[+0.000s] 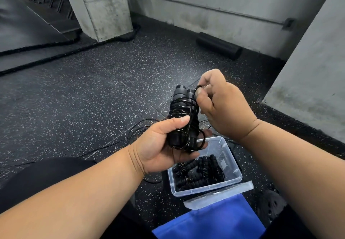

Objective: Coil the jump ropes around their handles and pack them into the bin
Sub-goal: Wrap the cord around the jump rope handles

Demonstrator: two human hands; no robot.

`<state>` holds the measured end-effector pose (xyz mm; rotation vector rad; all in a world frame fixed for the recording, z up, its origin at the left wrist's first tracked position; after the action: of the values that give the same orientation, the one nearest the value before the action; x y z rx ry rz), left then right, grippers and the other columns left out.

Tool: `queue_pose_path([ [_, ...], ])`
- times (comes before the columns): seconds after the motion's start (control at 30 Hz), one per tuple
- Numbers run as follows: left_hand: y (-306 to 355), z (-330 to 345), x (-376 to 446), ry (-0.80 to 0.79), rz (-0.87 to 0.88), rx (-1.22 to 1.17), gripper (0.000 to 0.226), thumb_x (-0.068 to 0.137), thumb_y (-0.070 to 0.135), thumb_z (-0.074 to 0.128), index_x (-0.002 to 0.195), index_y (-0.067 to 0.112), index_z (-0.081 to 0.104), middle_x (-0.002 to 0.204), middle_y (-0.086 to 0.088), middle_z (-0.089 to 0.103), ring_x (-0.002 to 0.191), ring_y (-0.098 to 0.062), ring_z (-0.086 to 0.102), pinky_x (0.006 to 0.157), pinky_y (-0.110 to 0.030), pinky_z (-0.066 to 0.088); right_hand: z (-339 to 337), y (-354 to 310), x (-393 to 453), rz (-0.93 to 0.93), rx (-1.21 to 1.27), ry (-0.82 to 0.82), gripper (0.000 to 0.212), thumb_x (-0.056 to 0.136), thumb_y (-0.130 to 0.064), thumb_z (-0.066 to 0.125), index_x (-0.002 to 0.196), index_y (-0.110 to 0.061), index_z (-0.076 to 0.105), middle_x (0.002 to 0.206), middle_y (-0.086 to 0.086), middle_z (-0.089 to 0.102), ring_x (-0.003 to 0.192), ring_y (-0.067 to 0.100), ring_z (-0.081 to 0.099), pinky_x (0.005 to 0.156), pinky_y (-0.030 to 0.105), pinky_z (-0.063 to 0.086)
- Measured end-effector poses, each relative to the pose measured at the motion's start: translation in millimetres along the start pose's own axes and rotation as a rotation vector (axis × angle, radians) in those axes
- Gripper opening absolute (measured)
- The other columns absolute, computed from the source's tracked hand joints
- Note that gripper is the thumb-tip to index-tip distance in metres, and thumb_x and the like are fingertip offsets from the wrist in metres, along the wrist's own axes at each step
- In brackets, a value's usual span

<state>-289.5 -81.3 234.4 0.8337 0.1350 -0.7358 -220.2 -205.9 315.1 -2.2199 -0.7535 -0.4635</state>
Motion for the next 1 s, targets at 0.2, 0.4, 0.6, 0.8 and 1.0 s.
queue_pose_path([
  [0.2, 4, 0, 3, -0.042, 0.007, -0.052, 0.055, 0.065, 0.028, 0.096, 0.112, 0.007, 0.077, 0.112, -0.022, 0.073, 0.097, -0.037, 0.075, 0.065, -0.042, 0.067, 0, 5, 11, 0.004, -0.023, -0.006, 0.010, 0.100, -0.022, 0.050, 0.104, -0.025, 0.041, 0.062, -0.005, 0.056, 0.059, 0.009, 0.052, 0.059, 0.036, 0.033],
  [0.4, -5, -9, 13, 0.135, -0.003, -0.031, 0.043, 0.085, 0.030, 0.071, 0.121, 0.006, 0.064, 0.105, -0.016, 0.075, 0.093, -0.037, 0.077, 0.056, -0.036, 0.064, 18, 33, 11, 0.168, 0.005, -0.110, 0.005, 0.099, -0.021, 0.054, 0.100, -0.025, 0.051, 0.064, 0.000, 0.065, 0.061, 0.017, 0.057, 0.068, 0.042, 0.050],
  [0.6, -11, -21, 15, 0.193, -0.007, 0.064, 0.055, 0.084, 0.044, 0.070, 0.128, 0.012, 0.064, 0.132, -0.019, 0.071, 0.104, -0.036, 0.075, 0.069, -0.039, 0.063, 33, 37, 0, 0.247, 0.202, -0.212, 0.013, 0.098, -0.013, 0.062, 0.102, -0.025, 0.063, 0.068, 0.001, 0.064, 0.055, 0.005, 0.049, 0.058, 0.022, 0.041],
  [0.8, -14, -23, 17, 0.235, -0.005, 0.073, 0.058, 0.082, 0.050, 0.070, 0.128, 0.014, 0.064, 0.142, -0.021, 0.063, 0.107, -0.038, 0.073, 0.066, -0.037, 0.063, 46, 56, -8, 0.526, 0.479, -0.154, 0.013, 0.097, -0.018, 0.066, 0.105, -0.028, 0.066, 0.074, 0.002, 0.064, 0.065, 0.021, 0.058, 0.068, 0.057, 0.056],
  [1.0, -12, -33, 24, 0.306, 0.049, 0.070, 0.066, 0.081, 0.052, 0.071, 0.129, 0.006, 0.066, 0.126, -0.017, 0.072, 0.105, -0.037, 0.071, 0.070, -0.041, 0.061, 57, 76, -26, 0.802, 0.536, -0.117, 0.012, 0.098, -0.027, 0.062, 0.102, -0.018, 0.068, 0.091, 0.008, 0.070, 0.074, 0.015, 0.063, 0.065, 0.032, 0.053],
])
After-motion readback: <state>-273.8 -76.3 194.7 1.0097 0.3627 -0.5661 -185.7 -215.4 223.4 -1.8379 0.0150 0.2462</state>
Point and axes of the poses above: each hand's wrist, its own x-axis towards the middle knuckle, its own z-axis out of the palm, y = z × x, the point moved 6 cm from there along x, towards the middle knuckle
